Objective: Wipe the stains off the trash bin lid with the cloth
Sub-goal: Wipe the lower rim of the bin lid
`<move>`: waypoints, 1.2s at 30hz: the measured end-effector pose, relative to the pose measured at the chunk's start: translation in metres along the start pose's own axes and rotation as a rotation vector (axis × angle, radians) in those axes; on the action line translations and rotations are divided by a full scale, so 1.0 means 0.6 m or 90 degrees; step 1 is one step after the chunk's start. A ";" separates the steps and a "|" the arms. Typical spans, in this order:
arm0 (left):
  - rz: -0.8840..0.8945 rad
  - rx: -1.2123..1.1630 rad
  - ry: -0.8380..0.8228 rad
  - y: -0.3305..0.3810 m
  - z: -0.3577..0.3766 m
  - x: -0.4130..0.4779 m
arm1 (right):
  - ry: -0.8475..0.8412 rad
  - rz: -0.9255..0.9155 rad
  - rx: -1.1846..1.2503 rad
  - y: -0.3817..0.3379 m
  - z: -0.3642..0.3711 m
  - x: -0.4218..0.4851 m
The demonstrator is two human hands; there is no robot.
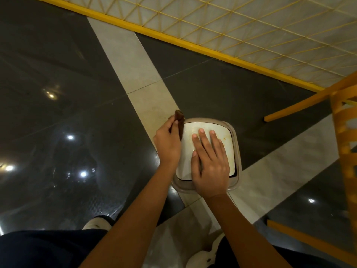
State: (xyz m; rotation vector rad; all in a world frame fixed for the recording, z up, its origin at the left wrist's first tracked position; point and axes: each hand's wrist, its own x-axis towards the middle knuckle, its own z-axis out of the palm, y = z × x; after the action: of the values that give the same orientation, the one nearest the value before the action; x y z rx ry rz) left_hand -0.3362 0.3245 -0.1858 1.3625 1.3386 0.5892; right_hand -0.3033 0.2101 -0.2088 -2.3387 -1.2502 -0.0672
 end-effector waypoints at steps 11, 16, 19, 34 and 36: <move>0.064 0.024 -0.005 -0.007 -0.001 -0.015 | 0.008 -0.003 0.004 -0.001 -0.001 0.001; 0.017 0.000 0.013 -0.026 -0.009 -0.019 | 0.008 -0.003 0.009 -0.001 -0.003 0.004; -0.025 0.008 -0.004 -0.008 -0.001 0.009 | 0.004 -0.004 0.007 -0.001 -0.004 0.002; -0.075 -0.083 0.048 -0.052 -0.017 -0.071 | 0.004 0.001 0.010 -0.003 -0.004 0.003; -0.126 -0.114 0.080 -0.072 -0.023 -0.111 | 0.004 -0.002 0.009 -0.002 -0.004 0.004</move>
State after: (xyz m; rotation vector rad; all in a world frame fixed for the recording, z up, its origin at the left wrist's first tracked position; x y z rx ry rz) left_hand -0.3810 0.2586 -0.1990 1.0491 1.4642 0.6510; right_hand -0.3023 0.2114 -0.2056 -2.3216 -1.2481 -0.0663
